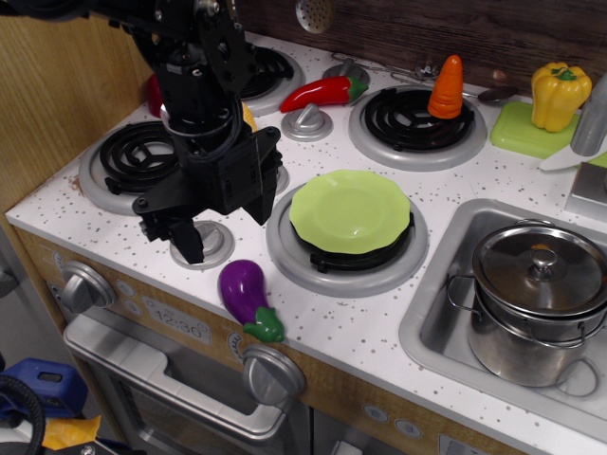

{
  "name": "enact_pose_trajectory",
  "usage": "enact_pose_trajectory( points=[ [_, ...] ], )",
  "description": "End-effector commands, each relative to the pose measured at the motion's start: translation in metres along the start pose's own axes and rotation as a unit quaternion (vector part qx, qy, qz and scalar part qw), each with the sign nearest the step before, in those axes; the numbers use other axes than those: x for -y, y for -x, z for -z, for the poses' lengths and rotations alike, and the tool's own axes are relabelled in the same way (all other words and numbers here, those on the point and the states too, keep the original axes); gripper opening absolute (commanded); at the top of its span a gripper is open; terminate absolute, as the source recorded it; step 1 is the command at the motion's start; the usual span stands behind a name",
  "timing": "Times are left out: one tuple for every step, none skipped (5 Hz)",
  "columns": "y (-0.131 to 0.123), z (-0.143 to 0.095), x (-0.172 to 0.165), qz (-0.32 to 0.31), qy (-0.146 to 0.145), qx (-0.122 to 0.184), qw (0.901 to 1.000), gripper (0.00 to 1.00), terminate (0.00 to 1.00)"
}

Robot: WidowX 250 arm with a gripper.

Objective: Put eggplant on plate

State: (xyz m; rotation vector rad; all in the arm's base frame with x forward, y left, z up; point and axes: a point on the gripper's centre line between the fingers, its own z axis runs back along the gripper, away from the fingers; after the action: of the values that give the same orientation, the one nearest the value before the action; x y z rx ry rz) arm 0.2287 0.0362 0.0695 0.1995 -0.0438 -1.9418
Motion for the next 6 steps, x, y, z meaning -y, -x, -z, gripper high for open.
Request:
enact_pose_trajectory(
  points=[
    [0.000,0.000,0.000,0.000,0.000,0.000,1.0000,1.00,0.00],
    [-0.004,0.005,-0.002,0.055,-0.003,0.000,0.9985,1.00,0.00],
    [-0.006,0.016,-0.009,0.105,0.003,0.003,0.9944,1.00,0.00],
    [-0.005,0.028,-0.012,0.143,0.001,0.021,0.9895,1.00,0.00],
    [-0.004,0.043,-0.011,0.157,0.003,0.046,0.9865,1.00,0.00],
    [0.001,0.049,-0.008,0.165,0.002,0.050,0.9851,1.00,0.00]
  ],
)
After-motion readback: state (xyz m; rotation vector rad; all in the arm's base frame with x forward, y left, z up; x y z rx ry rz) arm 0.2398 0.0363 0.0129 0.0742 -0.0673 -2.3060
